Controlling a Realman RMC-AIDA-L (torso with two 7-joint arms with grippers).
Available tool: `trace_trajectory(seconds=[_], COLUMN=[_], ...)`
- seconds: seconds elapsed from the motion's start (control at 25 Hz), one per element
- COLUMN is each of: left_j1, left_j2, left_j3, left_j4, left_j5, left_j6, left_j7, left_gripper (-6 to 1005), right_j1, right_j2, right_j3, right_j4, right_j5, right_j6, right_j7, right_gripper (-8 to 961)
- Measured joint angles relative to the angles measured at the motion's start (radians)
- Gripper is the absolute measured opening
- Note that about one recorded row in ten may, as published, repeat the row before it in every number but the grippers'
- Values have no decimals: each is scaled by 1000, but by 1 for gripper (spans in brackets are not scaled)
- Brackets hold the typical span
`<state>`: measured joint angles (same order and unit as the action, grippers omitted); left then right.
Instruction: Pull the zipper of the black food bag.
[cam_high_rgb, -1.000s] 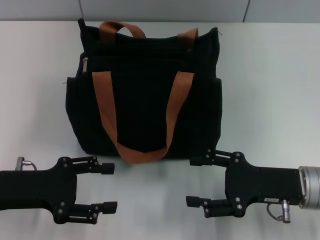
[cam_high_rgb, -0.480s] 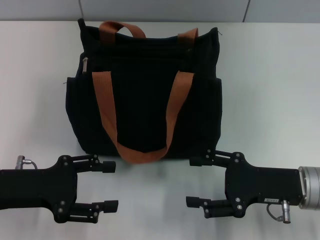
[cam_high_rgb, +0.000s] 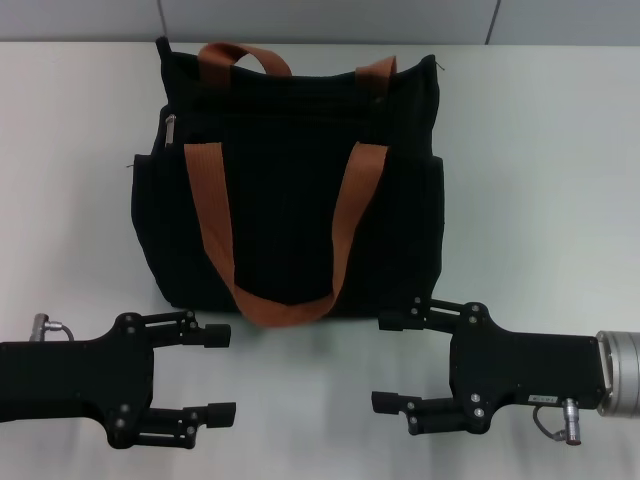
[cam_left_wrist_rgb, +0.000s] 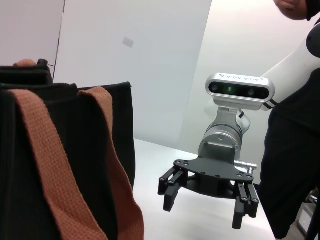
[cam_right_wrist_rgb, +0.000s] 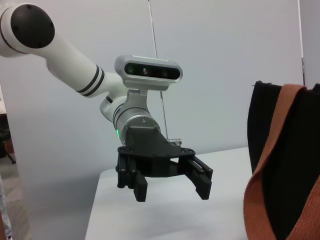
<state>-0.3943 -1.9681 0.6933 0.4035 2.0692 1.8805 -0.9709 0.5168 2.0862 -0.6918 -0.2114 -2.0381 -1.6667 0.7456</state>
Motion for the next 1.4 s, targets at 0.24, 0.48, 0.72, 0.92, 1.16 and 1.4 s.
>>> trace_trajectory(seconds=[0.24, 0.48, 0.72, 0.92, 1.16, 1.4], left_j1=[8, 6, 3, 48, 65, 65], left_j2=[1, -11, -49, -91, -78, -14], left_j3=[0, -45, -218, -259, -260, -244], left_j4=[0, 0, -14, -29, -42, -34], left_j5=[0, -1, -105, -419, -554, -489], left_j6=[0, 30, 118, 115, -28, -208], left_j7=[0, 20, 115, 165, 164, 144], left_gripper=[767, 753, 739, 727, 713, 699], right_j1=[0, 0, -4, -10, -11, -11], right_j2=[0, 0, 0, -1, -3, -5], right_j3=[0, 3, 9, 11, 11, 11], right_j4=[-2, -1, 0, -3, -5, -6], right_j5=[2, 5, 6, 7, 7, 7], right_j6=[-4, 0, 3, 4, -2, -3], right_j7=[0, 0, 1, 1, 1, 1], right_gripper=[807, 806, 805, 804, 802, 801])
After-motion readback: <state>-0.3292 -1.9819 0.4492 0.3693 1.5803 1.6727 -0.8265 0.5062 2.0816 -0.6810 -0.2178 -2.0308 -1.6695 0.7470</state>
